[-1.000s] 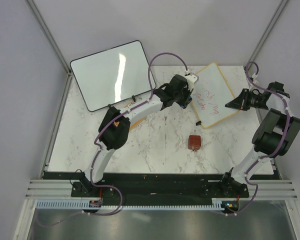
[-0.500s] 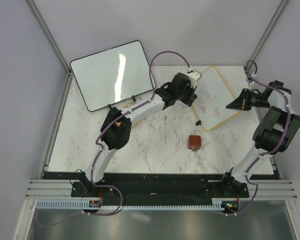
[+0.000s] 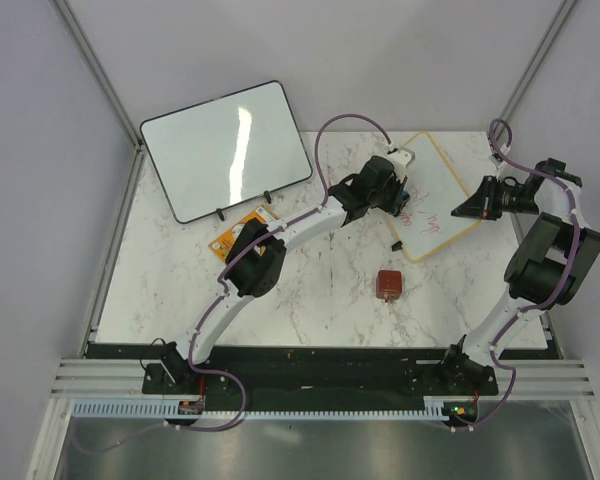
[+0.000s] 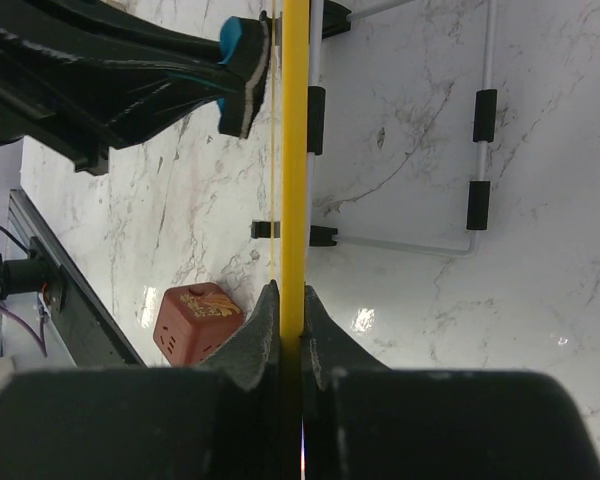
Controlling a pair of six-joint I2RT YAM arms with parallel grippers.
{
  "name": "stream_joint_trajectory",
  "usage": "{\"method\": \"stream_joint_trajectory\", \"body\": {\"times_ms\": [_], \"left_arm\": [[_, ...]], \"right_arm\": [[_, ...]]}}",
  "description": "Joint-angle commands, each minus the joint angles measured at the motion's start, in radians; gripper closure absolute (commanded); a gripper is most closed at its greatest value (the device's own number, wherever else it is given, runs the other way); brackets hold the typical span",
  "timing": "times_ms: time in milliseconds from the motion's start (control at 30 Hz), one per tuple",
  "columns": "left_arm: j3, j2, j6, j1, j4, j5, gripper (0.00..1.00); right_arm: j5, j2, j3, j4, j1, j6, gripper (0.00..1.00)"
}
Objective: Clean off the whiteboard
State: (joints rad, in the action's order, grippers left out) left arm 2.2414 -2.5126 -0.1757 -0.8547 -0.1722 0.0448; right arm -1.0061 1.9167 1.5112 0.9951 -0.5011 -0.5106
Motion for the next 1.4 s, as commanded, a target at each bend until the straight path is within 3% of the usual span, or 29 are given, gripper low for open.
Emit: {"method": "stream_joint_trajectory", "body": {"times_ms": [0,300,733,833,1000,1367], "left_arm": [[0.037,-0.031,-0.058,0.0,0.103,0.038,0.98],[-0.054,-0.019,-0.093,-0.067,0.27,0.191,0.98],[-0.235,0.072,-0.119,-0.263,0.431,0.05,0.98],[-0.238,0.077,-0.078,-0.297,0.421,-0.107,0.98],[-0.197,0.038,-0.11,-0.276,0.353,-0.348,0.98],[-0.166,-0.008,-0.274,-0.092,0.297,-0.316,0.98]], "right_arm": [[0.156,-0.05,-0.054,-0.018,0.041,-0.175,1.0],[0.115,-0.151,-0.16,-0.085,0.047,-0.175,1.0],[0.12,-0.168,-0.213,-0.147,0.049,-0.138,1.0],[0.115,-0.166,-0.204,-0.15,0.047,-0.129,1.0],[0.113,-0.173,-0.201,-0.15,0.05,-0.118,1.0],[0.141,-0.193,-0.206,-0.135,0.049,-0.132,1.0]]}}
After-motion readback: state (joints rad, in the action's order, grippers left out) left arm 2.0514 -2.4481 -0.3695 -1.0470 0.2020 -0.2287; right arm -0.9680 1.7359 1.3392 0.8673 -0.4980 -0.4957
